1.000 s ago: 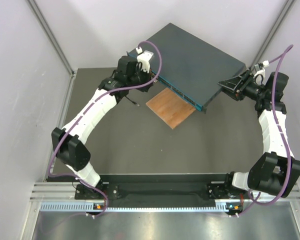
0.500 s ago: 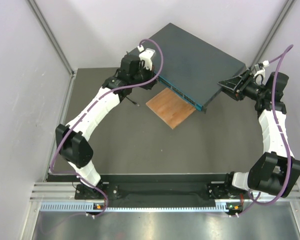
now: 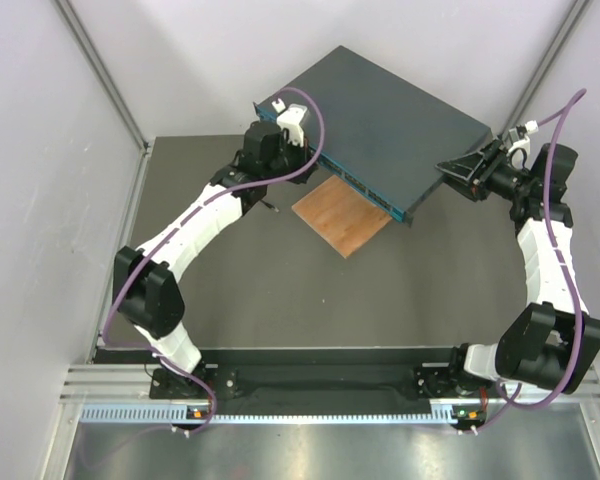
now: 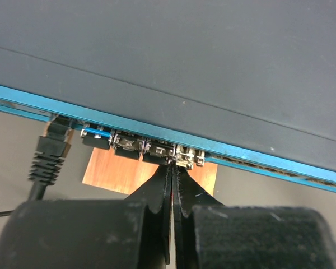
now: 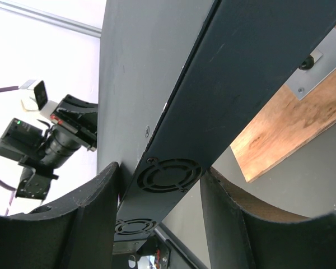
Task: Insert the plug into the switch port
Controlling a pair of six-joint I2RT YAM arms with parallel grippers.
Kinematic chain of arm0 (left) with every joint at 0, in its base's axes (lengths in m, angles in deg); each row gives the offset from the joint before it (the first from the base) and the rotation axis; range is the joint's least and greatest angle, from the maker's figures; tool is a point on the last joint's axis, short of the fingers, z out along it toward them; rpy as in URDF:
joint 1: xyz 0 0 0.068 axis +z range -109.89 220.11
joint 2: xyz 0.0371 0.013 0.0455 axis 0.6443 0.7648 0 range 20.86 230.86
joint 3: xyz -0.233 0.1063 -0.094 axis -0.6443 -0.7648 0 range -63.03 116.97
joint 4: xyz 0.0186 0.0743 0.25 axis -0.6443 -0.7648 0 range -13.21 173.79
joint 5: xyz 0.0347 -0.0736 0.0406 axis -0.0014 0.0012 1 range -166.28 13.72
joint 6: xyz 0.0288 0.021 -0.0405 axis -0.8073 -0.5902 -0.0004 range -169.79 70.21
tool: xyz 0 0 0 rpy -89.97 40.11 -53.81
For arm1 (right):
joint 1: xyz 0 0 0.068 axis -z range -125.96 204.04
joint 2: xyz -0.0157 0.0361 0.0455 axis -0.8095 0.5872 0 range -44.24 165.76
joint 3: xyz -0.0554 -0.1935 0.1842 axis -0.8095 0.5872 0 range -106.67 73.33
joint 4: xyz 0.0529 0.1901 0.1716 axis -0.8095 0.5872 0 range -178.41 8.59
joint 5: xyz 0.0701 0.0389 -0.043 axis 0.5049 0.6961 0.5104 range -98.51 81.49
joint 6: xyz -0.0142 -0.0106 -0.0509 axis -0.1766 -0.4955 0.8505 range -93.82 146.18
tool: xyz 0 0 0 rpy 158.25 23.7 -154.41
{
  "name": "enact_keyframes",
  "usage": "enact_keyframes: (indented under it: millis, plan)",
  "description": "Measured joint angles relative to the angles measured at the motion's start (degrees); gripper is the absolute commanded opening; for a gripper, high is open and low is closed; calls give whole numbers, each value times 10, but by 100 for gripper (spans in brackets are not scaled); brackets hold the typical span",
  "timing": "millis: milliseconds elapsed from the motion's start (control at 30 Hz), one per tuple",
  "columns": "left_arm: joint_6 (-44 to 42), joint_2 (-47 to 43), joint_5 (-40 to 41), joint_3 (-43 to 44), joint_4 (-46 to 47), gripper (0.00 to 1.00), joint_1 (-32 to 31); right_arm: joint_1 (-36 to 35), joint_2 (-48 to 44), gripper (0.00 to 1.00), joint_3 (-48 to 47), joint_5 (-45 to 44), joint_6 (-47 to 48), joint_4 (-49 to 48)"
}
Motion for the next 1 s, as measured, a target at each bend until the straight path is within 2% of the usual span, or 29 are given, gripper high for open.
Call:
enact_keyframes:
  millis: [267, 667, 1000]
  plan:
    - [10, 12, -11, -7, 24, 0, 0, 2, 7, 0, -7, 7, 3, 5]
    - [-59, 47, 24, 81, -91, 0, -15, 2, 15, 0, -21, 11, 12, 23]
    - [-80, 37, 31, 67, -86, 0, -18, 2, 17, 0, -30, 12, 27, 44]
